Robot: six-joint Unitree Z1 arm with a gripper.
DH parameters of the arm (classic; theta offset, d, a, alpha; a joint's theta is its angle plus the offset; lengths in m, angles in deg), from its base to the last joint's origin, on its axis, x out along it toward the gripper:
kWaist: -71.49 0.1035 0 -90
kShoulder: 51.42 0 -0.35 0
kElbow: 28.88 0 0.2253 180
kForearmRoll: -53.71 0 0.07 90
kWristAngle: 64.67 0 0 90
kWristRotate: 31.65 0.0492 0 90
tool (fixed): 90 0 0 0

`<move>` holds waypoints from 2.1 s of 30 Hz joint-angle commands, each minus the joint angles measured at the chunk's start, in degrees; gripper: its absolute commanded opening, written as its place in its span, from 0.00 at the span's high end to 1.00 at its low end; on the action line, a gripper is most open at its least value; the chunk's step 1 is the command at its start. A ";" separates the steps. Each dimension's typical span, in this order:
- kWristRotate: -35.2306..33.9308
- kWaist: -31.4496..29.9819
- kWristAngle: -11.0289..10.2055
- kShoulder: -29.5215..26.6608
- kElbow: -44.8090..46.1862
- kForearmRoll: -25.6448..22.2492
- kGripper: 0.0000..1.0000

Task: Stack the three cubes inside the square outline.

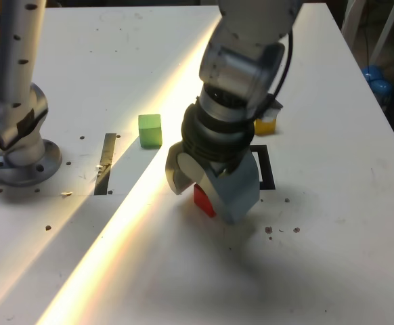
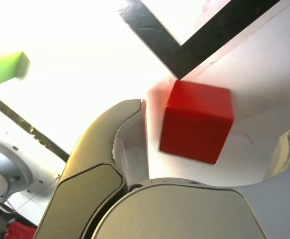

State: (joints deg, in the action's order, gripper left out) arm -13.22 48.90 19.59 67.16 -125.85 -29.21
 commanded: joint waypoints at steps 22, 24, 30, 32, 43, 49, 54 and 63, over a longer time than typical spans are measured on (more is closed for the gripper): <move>-2.18 -0.09 -1.65 1.22 -0.42 0.67 0.65; -2.19 -0.09 -1.62 1.22 -0.50 0.66 0.65; -2.69 0.19 -1.37 1.24 -1.45 0.05 0.65; -3.69 0.99 -1.01 1.15 -2.03 -0.38 0.65; -12.35 11.15 3.65 0.46 -6.28 -2.86 0.65; -14.40 15.32 5.87 0.67 -7.62 -2.57 0.65; -14.56 17.61 6.56 1.47 -7.62 -2.25 0.65; -14.39 19.48 6.53 3.34 -7.88 -0.90 0.65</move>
State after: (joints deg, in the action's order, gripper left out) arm -27.66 68.12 26.10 69.99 -133.50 -30.25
